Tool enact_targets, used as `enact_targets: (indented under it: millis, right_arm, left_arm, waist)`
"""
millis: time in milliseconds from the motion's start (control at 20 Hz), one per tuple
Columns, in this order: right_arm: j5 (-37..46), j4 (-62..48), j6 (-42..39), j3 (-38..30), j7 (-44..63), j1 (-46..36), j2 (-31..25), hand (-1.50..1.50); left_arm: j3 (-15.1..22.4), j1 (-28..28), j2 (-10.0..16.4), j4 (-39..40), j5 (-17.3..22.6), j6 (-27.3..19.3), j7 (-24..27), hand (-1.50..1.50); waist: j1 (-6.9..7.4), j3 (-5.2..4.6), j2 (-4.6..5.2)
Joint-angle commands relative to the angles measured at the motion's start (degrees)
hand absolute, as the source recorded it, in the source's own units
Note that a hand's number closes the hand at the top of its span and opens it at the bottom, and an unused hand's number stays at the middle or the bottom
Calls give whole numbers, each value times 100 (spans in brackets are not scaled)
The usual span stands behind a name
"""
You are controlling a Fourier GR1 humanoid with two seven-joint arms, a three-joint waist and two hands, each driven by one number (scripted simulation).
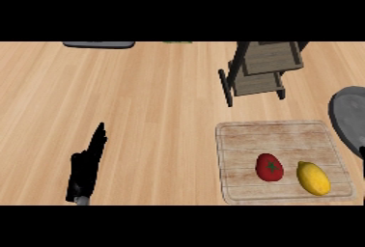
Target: Pick the tomato from the cutting board and place it in the tiered basket
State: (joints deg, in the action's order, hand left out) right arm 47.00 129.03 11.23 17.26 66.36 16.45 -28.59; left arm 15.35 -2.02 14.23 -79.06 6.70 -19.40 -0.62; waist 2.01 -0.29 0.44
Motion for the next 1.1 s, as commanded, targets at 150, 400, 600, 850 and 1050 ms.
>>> enact_targets:
  millis: [150,400,600,850,1050]
  right_arm:
    - [765,-731,-1081,701,1521,-712,776,-150]
    - [936,-1377,-1377,733,1551,-1210,1438,-150]
    - [964,-1870,-1719,549,1482,-1916,1987,-150]
    - [884,-2150,-2303,184,1433,-1943,2227,-150]
    - [962,-2340,-2609,39,1500,-1886,2503,-150]
  left_arm:
    - [-68,-157,-14,-12,24,31,110,0]
    - [-217,-87,8,158,89,167,250,0]
    - [-172,18,-37,62,50,181,14,0]
    - [-113,7,-214,-7,-75,-75,-117,0]
    - [-236,-118,-61,84,-44,111,210,0]
  waist:
    - [-33,9,-20]
    - [-99,17,-25]
    - [-116,22,-28]
    - [-149,22,-33]
    - [-152,19,-37]
